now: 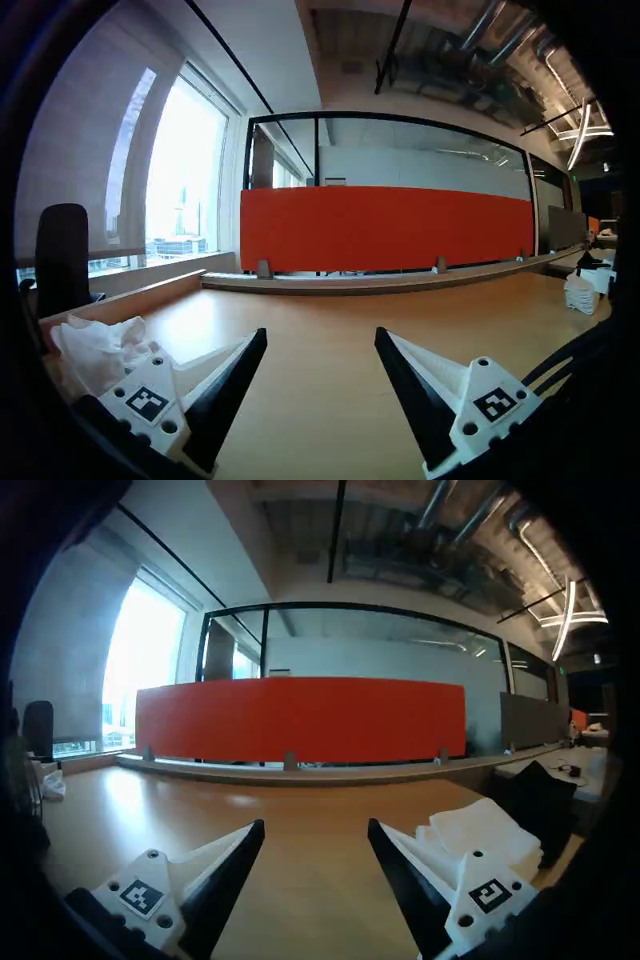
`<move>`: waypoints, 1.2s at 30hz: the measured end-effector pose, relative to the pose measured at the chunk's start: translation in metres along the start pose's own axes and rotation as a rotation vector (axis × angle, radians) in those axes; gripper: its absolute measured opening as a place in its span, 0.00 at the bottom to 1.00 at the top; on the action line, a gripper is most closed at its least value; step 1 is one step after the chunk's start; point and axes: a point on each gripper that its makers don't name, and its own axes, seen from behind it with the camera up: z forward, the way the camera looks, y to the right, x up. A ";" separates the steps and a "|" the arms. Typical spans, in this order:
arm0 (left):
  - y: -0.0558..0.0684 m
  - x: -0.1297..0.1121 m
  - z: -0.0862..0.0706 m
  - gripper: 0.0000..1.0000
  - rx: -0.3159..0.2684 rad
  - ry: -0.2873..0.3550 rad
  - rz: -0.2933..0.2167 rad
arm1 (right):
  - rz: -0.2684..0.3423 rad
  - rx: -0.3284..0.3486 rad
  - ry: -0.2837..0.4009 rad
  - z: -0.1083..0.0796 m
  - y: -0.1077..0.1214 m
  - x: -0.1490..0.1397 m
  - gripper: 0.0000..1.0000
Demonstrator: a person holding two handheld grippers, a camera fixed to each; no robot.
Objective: Fold towel
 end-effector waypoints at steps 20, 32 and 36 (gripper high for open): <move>0.000 0.003 -0.002 1.00 0.000 -0.001 0.000 | 0.000 0.000 0.000 -0.001 0.000 0.000 1.00; -0.001 0.004 -0.003 1.00 0.000 -0.002 -0.001 | 0.000 0.000 0.001 0.000 0.001 0.000 1.00; -0.001 0.004 -0.003 1.00 -0.001 -0.002 -0.002 | 0.000 0.000 0.001 0.001 0.002 0.000 1.00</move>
